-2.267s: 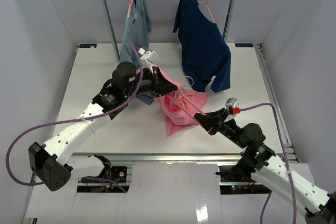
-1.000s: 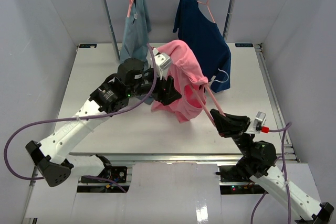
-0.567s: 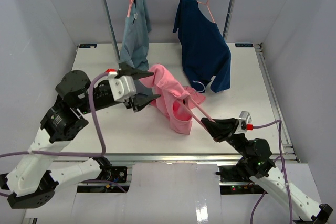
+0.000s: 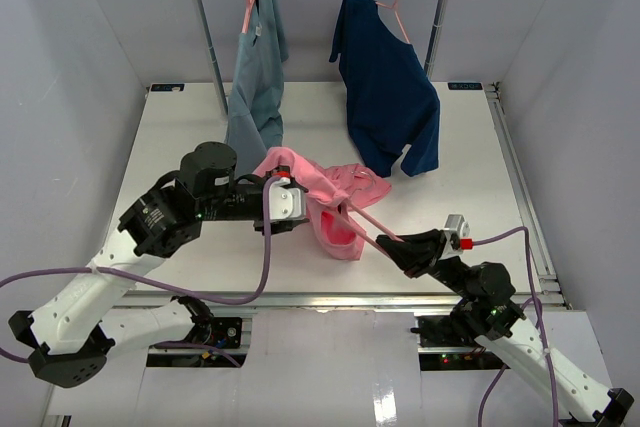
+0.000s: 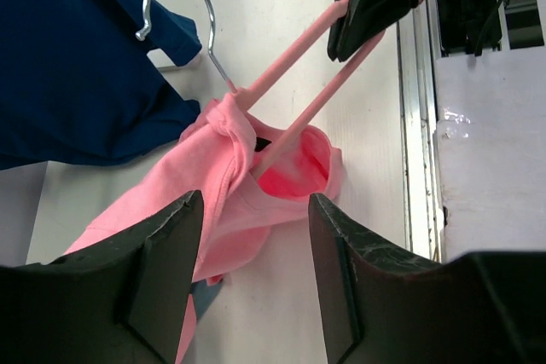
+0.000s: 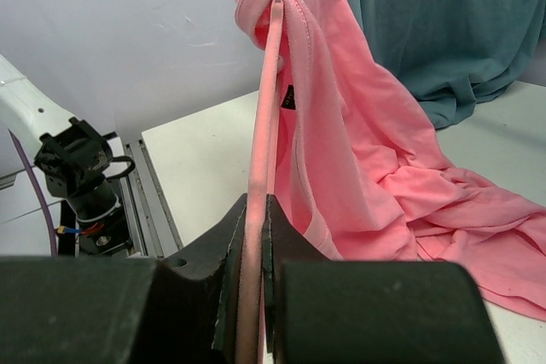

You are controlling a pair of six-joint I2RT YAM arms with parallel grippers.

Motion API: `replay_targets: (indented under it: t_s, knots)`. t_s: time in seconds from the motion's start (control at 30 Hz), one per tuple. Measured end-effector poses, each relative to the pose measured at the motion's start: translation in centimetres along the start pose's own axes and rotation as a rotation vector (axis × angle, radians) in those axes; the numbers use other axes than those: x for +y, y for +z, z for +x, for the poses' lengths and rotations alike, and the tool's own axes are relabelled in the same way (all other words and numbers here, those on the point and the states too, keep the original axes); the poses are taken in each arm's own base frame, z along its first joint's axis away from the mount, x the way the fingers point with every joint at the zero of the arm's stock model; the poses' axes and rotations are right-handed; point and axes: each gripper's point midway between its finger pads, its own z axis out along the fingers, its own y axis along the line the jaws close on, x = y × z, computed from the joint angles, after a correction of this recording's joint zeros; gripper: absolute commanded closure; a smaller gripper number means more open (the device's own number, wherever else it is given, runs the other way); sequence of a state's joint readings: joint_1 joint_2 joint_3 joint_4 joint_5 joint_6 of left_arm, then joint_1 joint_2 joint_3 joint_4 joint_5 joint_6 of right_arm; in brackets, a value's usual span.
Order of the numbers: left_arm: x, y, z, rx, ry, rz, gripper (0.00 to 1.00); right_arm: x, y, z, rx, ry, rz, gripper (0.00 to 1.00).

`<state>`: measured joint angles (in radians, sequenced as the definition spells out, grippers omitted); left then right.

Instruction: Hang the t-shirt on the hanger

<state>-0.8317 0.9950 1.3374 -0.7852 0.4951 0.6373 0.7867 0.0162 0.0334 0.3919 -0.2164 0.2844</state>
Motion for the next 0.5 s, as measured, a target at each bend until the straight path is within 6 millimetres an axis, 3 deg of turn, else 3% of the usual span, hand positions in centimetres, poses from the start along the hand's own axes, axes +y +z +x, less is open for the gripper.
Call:
replay_targets:
  t_s: [0.27,0.5]
  knots:
    - [-1.0,-1.3,1.3,0.005,0.034,-0.046,0.40,-0.3,-0.2,1.1,0.042,0.012,0.013,0.92]
    - [-1.1,1.2,5.8,0.086,0.118,-0.078,0.41,-0.1,-0.2,0.9,0.057,0.039,0.018,0.92]
